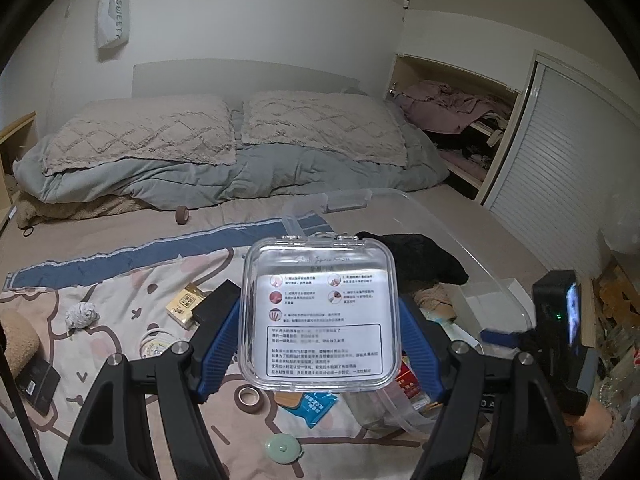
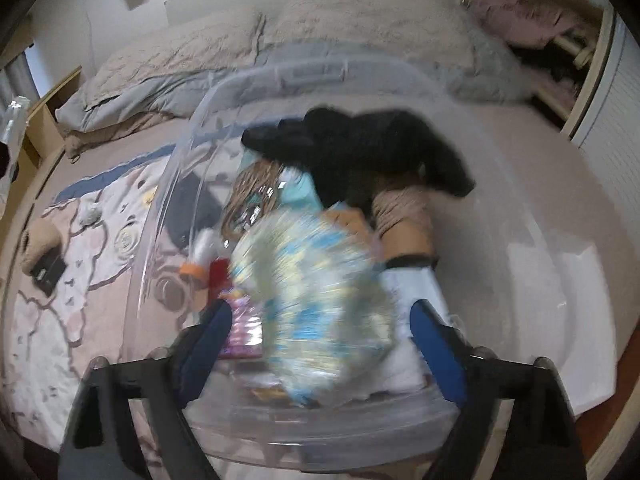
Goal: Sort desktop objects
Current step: 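Lower the floral pouch into the clear bin and open the right gripper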
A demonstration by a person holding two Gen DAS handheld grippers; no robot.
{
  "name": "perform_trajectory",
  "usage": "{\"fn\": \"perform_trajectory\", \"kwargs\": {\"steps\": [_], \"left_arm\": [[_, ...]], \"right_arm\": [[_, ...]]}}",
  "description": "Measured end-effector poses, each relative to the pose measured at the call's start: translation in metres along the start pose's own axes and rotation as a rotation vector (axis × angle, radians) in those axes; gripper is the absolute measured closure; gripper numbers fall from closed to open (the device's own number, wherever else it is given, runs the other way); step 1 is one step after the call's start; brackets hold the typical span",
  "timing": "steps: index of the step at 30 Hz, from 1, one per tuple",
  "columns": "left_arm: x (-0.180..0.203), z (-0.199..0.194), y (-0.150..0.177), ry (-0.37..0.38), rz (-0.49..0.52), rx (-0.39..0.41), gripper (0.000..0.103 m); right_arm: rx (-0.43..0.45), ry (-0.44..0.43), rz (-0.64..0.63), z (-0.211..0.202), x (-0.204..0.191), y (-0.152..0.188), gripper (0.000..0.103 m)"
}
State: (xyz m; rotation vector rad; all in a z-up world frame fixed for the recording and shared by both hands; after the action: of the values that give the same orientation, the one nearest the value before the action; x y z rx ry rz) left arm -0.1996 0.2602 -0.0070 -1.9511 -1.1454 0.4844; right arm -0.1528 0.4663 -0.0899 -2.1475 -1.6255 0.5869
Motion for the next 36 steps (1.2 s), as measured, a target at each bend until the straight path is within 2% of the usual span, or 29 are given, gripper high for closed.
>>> {"fn": "perform_trajectory", "kwargs": {"steps": [6,15,22,36], "left_arm": [[0.013,0.007,0.000,0.016,0.012,-0.007,0.028],[0.043,0.021,-0.005,0.068,0.018,0.011,0.028],[0.074,0.056,0.009,0.120,0.013,-0.042,0.028],[0.121,0.103,0.022,0.140,0.028,-0.153,0.028]], "right_arm": [[0.071,-0.037,0.061,-0.020,0.011,-0.009,0.013],[0.242,-0.131,0.209,-0.057,0.031,-0.024,0.013],[0.352,-0.183,0.289,-0.078,0.044,-0.031,0.013],[0.373,-0.177,0.321,-0.082,0.049,-0.029,0.012]]}}
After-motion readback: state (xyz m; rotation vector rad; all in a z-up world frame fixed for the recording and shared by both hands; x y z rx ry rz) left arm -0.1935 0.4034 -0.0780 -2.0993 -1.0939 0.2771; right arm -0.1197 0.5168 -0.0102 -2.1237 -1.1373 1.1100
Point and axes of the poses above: each gripper's, at about its wrist camera, not at the fingertips, and z roughly the way its jaws point, x to its right, y to its underside, the point moved 3 cm from there along z, roughly the way its jaws point, and after that the axes turned 10 degrees about z, right-handed, at the moved point
